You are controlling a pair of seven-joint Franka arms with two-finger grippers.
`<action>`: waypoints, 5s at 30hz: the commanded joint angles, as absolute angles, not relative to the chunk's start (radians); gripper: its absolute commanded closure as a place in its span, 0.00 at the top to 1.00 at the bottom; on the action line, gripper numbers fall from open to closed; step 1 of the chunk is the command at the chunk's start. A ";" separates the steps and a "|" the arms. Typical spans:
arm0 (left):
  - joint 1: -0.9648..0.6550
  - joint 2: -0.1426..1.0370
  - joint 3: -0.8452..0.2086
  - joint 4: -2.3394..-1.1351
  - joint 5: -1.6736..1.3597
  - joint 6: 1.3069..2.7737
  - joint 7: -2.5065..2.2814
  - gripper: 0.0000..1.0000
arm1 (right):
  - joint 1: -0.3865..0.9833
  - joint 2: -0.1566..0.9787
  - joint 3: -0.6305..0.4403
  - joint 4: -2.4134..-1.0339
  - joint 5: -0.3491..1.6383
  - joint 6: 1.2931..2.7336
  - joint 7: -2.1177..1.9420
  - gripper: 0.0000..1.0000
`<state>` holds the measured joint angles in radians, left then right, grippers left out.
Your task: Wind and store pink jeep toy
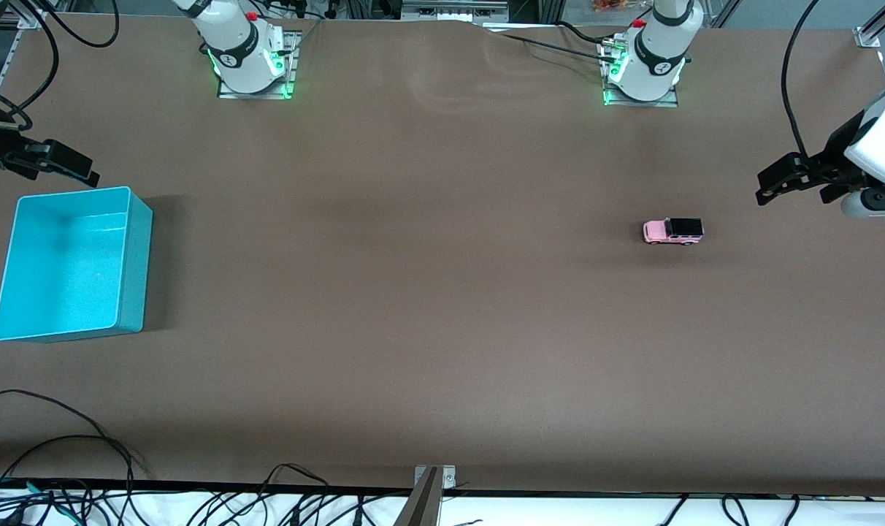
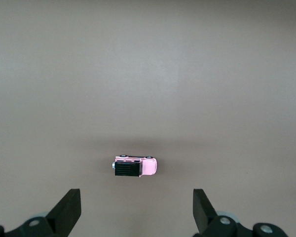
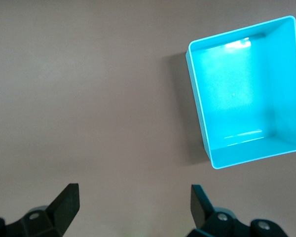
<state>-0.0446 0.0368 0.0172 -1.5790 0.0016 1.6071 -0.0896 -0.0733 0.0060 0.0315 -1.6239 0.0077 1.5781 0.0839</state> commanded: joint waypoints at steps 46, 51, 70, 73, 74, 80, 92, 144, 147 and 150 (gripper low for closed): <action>0.020 0.069 0.011 -1.540 -0.006 1.559 -0.063 1.00 | -0.075 0.000 0.038 -1.620 -0.025 1.554 0.078 1.00; 0.020 0.072 0.009 -1.540 -0.006 1.559 -0.063 1.00 | -0.075 0.000 0.037 -1.621 -0.023 1.557 0.078 1.00; 0.018 0.074 0.009 -1.540 -0.005 1.559 -0.063 1.00 | -0.075 0.002 0.037 -1.623 -0.021 1.562 0.075 1.00; 0.018 0.077 0.009 -1.540 -0.006 1.557 -0.063 1.00 | -0.075 0.000 0.035 -1.624 -0.021 1.562 0.069 1.00; 0.018 0.077 0.009 -1.540 -0.005 1.559 -0.063 1.00 | -0.075 0.000 0.035 -1.624 -0.021 1.562 0.068 1.00; 0.018 0.077 0.009 -1.540 -0.005 1.559 -0.063 1.00 | -0.074 -0.002 0.035 -1.628 -0.021 1.562 0.069 1.00; 0.018 0.077 0.009 -1.540 -0.006 1.559 -0.063 1.00 | -0.074 -0.002 0.035 -1.628 -0.025 1.562 0.069 1.00; 0.018 0.081 0.009 -1.539 -0.006 1.559 -0.063 1.00 | -0.074 0.000 0.037 -1.634 -0.018 1.563 0.023 1.00; 0.018 0.083 0.009 -1.539 -0.006 1.559 -0.063 1.00 | -0.074 0.000 0.035 -1.635 -0.017 1.563 0.023 1.00; 0.018 0.081 0.009 -1.539 -0.006 1.559 -0.063 1.00 | -0.075 0.000 0.035 -1.635 -0.017 1.560 0.021 1.00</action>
<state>0.0093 0.0646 0.0141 -1.5789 0.0016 1.5856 -0.0887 -0.0728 0.0073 0.0345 -1.6268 -0.0105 1.5624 0.0363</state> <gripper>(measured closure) 0.000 0.000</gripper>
